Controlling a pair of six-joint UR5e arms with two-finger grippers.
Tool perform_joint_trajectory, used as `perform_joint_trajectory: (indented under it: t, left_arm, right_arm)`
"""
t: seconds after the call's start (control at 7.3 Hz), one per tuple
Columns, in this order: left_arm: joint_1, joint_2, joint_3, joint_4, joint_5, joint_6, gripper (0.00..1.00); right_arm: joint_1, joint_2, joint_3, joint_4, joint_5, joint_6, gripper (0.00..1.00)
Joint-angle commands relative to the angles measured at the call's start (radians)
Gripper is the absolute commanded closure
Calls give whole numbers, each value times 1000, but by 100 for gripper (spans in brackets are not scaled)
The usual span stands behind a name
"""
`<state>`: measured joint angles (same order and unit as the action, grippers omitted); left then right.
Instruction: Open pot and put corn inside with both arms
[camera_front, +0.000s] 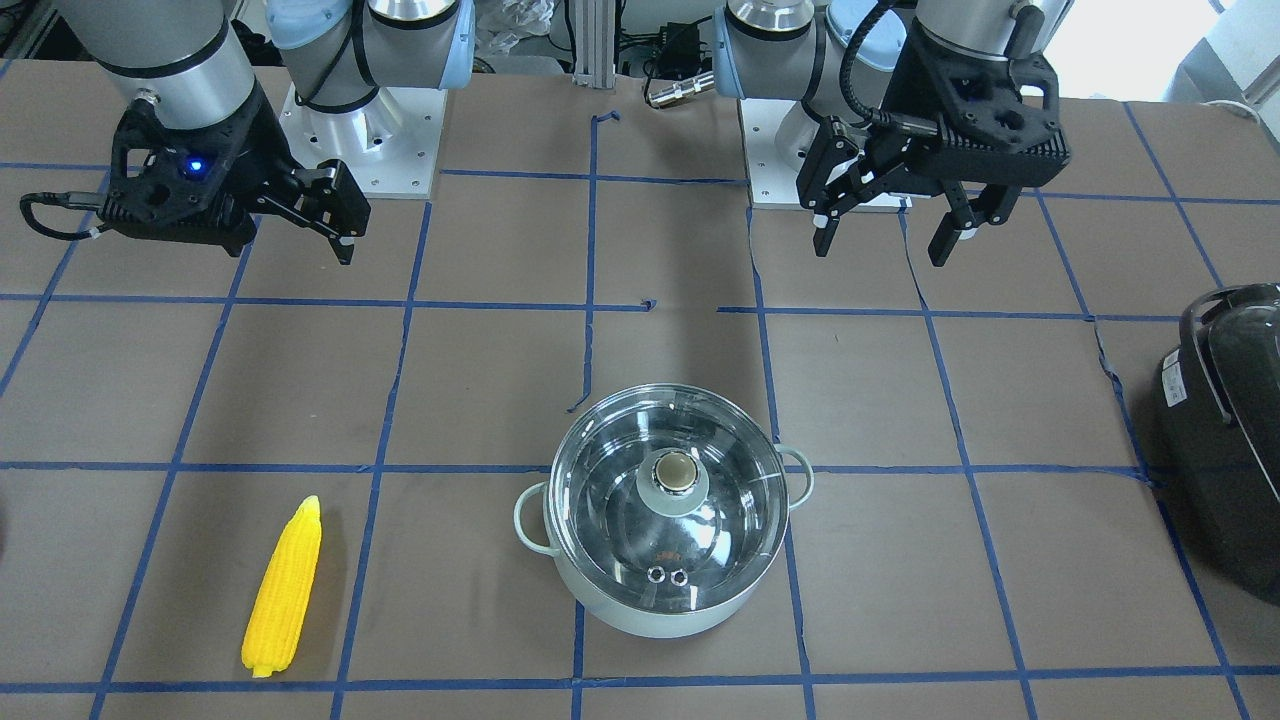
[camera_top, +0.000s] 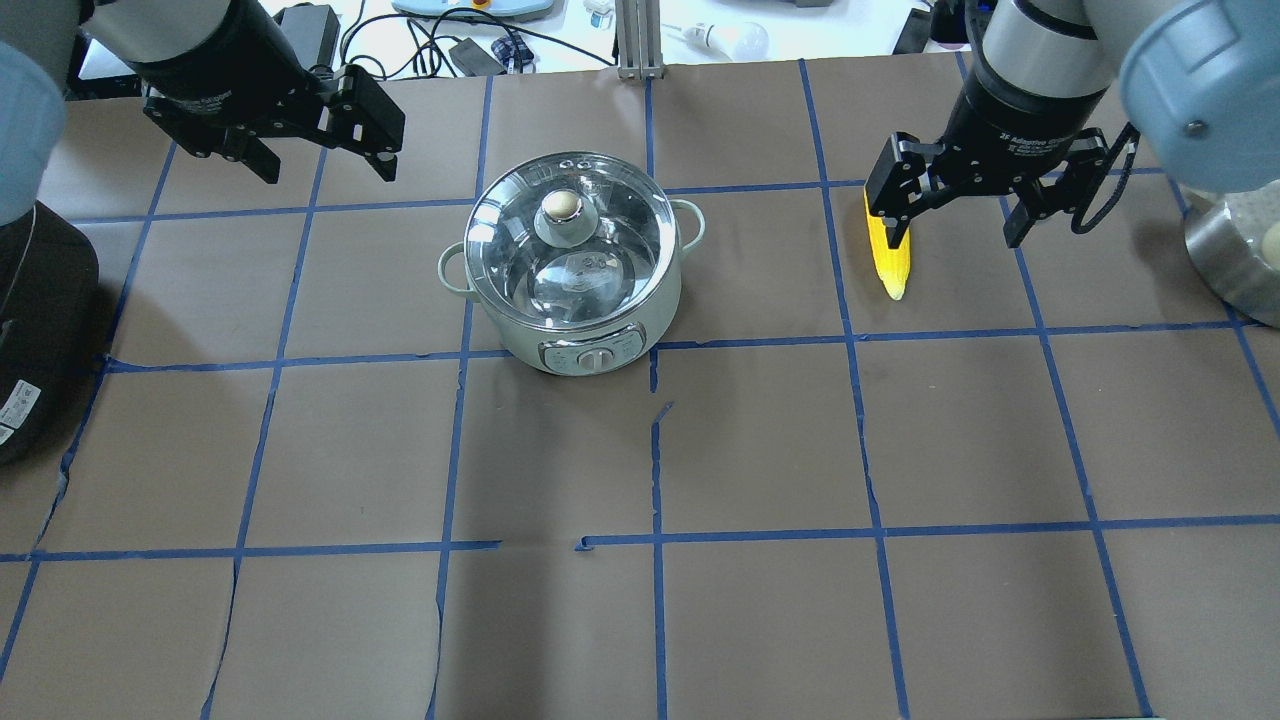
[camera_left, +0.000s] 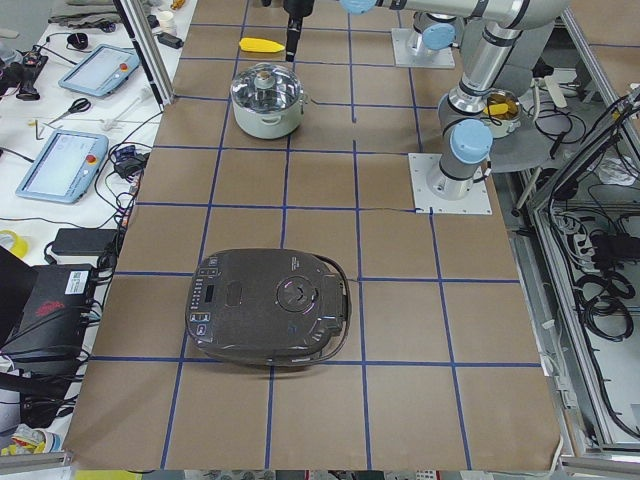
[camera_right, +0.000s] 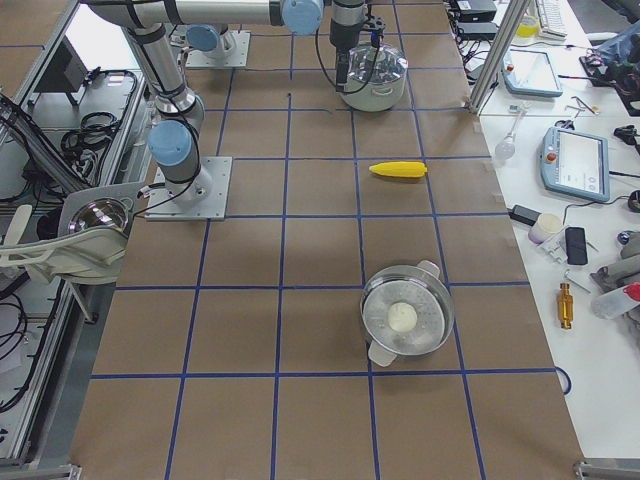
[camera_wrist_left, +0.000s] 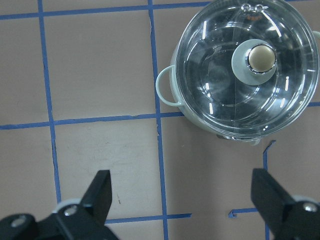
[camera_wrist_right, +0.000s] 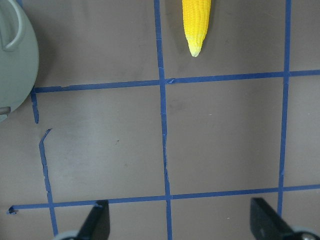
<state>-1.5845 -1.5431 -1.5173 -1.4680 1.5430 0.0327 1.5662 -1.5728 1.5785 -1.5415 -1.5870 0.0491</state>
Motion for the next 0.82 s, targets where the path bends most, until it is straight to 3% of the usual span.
perform_joint_trajectory:
  t: [0.0,0.68]
  left_arm:
    - [0,7,-18,4,3,1,0]
    - [3,6,-32,-31,16,-4,0]
  right_arm:
    - [1,-1,0,1,1,0,0]
    - [2,-1,0,0,-1,0,0]
